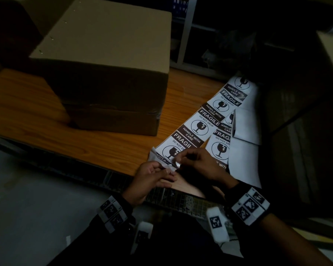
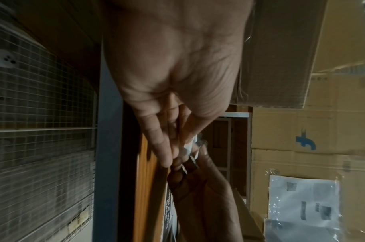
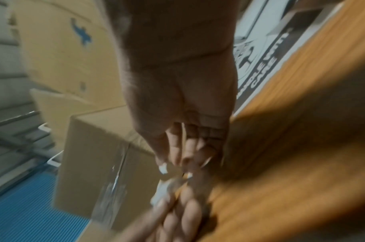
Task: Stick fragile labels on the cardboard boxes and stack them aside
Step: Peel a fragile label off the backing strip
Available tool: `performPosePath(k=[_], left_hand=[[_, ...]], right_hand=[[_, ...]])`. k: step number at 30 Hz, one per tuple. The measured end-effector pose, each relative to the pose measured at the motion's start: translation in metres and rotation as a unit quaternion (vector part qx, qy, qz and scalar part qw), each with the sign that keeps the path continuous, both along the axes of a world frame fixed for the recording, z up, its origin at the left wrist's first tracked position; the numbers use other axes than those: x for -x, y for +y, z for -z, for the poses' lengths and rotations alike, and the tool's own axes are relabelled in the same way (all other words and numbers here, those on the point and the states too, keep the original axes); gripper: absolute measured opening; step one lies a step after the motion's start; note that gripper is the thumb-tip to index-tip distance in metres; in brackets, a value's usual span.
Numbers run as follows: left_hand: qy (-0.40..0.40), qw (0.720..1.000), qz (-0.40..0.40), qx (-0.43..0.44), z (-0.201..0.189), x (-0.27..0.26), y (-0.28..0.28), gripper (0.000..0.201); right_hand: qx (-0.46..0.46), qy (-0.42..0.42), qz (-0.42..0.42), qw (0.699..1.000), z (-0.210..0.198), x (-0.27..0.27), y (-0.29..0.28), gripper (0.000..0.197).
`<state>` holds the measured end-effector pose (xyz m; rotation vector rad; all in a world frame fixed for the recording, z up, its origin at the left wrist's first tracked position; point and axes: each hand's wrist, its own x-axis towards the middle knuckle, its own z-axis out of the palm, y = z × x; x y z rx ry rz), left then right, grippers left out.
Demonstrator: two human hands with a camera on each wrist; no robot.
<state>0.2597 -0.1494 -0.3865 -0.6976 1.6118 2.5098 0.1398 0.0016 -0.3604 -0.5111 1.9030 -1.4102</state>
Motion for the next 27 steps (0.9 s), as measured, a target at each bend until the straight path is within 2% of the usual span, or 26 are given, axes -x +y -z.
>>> performPosePath(k=[4,9,12,15,18,27], left_hand=[[-0.004,1.000,-0.002,0.011,0.001,-0.001,0.000,0.006],[-0.014,1.000,-0.001,0.010,-0.001,0.000,0.000,0.008],[-0.019,1.000,-0.014,-0.011,-0.005,0.000,0.001,0.016],[-0.022,0.999,-0.025,0.005,-0.006,0.000,0.004,0.016],[-0.015,1.000,-0.020,0.012,-0.006,0.001,0.005,0.019],[-0.002,1.000,-0.005,0.023,0.000,-0.004,0.004,0.018]], right_hand=[[-0.030,0.079,-0.043,0.995,0.005,-0.007,-0.008,0.007],[-0.097,0.213,-0.093,0.968,0.002,-0.007,-0.012,0.006],[-0.112,0.242,-0.100,0.959,-0.001,-0.010,-0.014,0.007],[-0.130,0.263,-0.107,0.950,-0.003,-0.012,-0.016,0.008],[-0.128,0.237,-0.101,0.958,-0.006,-0.012,-0.016,0.008],[-0.132,0.089,-0.049,0.986,-0.002,-0.015,-0.015,0.013]])
